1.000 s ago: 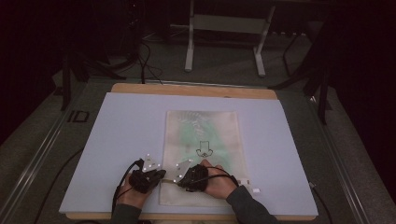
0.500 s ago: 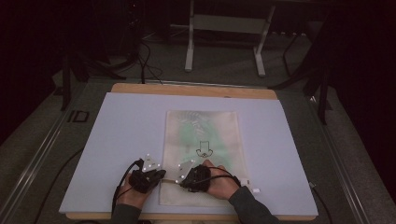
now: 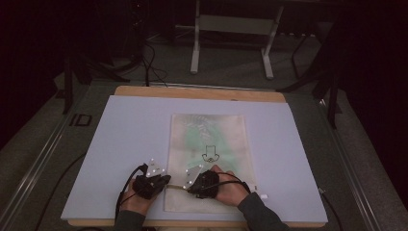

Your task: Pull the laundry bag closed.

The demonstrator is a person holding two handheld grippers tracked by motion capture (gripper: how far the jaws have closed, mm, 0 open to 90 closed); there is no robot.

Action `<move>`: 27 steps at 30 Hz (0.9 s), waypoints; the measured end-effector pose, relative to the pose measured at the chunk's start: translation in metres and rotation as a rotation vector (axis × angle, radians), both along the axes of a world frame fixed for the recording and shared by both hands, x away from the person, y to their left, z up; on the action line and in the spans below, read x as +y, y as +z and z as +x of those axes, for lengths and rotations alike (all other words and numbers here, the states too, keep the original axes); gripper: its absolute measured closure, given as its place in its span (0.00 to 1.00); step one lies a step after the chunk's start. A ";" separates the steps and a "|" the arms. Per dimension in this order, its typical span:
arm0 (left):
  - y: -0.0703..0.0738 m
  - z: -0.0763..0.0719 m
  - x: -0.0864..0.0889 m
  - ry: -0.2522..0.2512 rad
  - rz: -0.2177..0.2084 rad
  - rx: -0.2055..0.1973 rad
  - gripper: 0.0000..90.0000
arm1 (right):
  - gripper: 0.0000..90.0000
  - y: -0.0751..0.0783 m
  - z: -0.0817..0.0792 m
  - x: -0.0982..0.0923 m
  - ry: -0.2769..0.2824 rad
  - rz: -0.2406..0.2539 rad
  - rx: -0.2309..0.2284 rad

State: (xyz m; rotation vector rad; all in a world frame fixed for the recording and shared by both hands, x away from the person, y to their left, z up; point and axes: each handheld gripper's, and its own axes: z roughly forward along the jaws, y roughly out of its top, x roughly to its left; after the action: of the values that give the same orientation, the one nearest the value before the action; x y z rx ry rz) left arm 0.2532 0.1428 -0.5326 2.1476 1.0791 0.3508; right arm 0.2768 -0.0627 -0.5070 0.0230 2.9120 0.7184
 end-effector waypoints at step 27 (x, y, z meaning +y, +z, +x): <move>0.000 0.000 0.000 -0.001 -0.001 0.002 0.99 | 0.91 0.000 0.000 -0.011 -0.010 -0.009 0.000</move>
State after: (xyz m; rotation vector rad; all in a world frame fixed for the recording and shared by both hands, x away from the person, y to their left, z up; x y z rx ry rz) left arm 0.2532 0.1432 -0.5325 2.1479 1.0798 0.3474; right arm 0.2764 -0.0733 -0.5075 0.0359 2.9131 0.7038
